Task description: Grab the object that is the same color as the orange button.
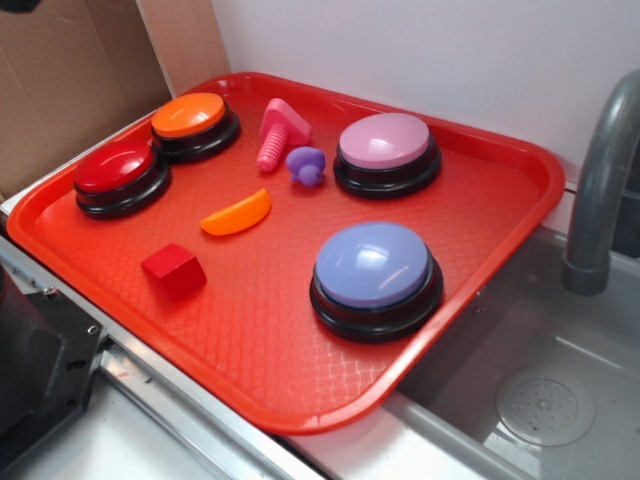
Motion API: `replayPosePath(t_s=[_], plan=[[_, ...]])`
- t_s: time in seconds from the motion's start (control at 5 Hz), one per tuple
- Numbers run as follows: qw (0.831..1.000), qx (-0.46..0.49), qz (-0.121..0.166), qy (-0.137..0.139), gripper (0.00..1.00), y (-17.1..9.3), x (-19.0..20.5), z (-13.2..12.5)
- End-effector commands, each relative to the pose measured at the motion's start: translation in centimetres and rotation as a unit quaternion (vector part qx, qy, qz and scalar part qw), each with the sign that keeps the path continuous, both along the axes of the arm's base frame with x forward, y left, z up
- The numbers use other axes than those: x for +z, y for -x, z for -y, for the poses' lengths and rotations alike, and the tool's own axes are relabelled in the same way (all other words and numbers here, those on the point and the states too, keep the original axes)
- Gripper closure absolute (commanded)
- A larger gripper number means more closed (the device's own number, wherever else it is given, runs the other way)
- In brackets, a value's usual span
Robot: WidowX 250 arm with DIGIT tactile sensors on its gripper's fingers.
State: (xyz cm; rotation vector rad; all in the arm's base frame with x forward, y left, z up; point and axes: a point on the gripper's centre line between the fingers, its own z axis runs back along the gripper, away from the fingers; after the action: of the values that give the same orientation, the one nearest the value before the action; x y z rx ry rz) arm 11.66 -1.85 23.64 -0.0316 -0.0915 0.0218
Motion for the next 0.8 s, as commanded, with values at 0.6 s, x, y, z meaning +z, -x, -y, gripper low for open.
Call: replayPosePath(t_s=[0.6], plan=[[0.985,-0.17,0.039,-0.014,0.0,-5.1,-8.0,-0.1]])
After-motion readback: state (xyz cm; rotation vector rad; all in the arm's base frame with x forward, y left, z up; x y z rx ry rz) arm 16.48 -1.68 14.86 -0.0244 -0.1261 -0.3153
